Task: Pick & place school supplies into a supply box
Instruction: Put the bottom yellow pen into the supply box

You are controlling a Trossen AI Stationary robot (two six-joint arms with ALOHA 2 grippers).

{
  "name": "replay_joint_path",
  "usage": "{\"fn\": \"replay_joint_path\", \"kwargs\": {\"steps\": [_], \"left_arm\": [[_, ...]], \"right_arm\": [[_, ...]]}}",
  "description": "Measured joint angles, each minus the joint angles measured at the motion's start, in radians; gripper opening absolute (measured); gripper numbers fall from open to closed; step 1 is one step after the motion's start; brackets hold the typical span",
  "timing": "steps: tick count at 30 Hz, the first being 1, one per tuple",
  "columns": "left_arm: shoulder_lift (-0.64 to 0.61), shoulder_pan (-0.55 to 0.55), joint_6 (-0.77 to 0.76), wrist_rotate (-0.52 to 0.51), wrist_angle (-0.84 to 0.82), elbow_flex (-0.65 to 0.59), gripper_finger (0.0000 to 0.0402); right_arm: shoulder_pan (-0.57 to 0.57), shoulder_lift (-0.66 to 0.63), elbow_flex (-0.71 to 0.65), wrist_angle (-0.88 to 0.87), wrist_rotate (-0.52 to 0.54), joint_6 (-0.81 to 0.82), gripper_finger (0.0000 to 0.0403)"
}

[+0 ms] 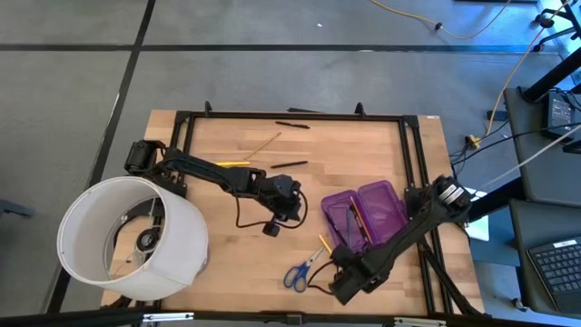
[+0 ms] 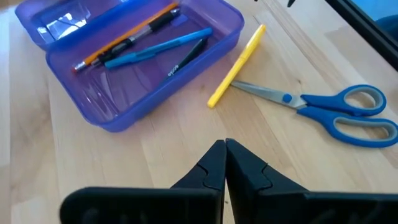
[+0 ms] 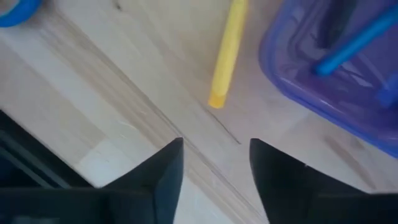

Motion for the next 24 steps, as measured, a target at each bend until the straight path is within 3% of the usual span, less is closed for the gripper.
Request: {"fn": "replay_joint_path", "kwargs": {"steps": [8,11,24], "left_arm": [[0.0,0.0,0.0,0.0,-0.014,0.0,0.0002],[0.0,0.0,0.0,0.0,-0.015,0.0,0.0003],[0.0,0.0,0.0,0.0,-0.033,-0.001,0.0005]], "right_arm": [[0.0,0.005,0.0,0.027,0.04,0.0,0.0245],[0.0,0.005,0.0,0.028,0.086,0.0,0.0244],[0.0,0.053,-0.002,0.047,0.086,0.0,0.0226]]}}
